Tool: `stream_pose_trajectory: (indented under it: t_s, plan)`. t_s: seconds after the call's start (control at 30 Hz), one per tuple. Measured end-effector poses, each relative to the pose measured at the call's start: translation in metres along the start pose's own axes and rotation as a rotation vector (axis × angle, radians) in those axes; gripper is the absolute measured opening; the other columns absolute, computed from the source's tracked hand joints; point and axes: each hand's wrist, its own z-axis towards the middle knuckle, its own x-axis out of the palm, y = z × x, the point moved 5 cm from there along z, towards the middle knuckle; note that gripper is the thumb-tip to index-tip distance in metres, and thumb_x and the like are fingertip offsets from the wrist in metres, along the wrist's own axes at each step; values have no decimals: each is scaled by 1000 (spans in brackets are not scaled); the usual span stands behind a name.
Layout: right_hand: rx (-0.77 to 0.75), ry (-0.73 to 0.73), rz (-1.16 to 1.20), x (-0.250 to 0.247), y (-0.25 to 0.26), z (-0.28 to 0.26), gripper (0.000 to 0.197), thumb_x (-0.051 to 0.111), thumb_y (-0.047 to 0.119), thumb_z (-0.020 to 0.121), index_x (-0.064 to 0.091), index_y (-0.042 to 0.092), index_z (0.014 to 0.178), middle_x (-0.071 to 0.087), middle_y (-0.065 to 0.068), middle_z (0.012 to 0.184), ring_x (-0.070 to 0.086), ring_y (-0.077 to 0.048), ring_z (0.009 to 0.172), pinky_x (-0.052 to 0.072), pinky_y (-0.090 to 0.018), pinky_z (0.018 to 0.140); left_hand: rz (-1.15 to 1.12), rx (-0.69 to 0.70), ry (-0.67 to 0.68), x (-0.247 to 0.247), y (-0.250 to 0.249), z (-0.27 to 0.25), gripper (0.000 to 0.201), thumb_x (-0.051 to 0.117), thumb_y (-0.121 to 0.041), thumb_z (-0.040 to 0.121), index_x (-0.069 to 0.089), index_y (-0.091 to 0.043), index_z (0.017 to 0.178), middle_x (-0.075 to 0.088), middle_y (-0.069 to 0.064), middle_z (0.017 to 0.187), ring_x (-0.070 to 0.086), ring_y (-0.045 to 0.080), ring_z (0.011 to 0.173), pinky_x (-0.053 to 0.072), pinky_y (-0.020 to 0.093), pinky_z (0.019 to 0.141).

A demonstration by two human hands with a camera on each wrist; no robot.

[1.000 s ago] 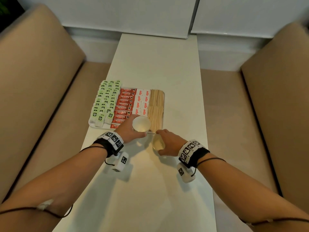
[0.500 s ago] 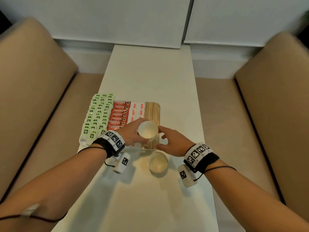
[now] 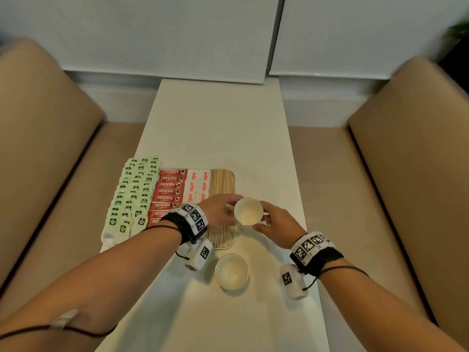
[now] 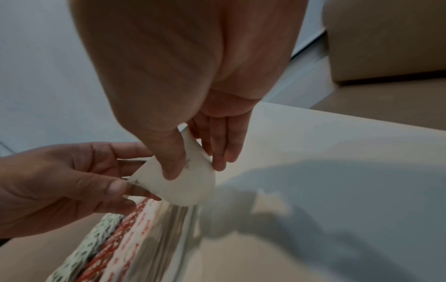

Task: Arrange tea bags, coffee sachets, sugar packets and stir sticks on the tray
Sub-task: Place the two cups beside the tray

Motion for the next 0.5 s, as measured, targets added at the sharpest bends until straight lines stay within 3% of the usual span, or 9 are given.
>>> stream_pose_trajectory:
  t_s: [0.2,0.33,0.5]
  plan:
    - [28,11,26,12,-21,2,59,73,19,89,50,29,142,65,8,128,64,-8,112,54,-36,100,68,-20,11,10,9,14,68,73,-9,86,47,-26,146,60,-7,119,59,1,77,52,27,87]
    - [31,10,32,13,-25,4,58,71,18,89,50,30,142,65,8,128,64,-9,112,53,-36,100,94,-50,6,12,15,18,72,74,-14,87,40,-23,150,57,-1,134,65,14,96,53,38,98]
    - [33,2,41,11,-27,4,57,70,19,90,50,32,141,64,9,128,65,-8,110,53,-36,99,49,-42,-31,9,19,21,65,76,-19,87,47,-21,145,60,-5,130,65,9,97,52,29,92]
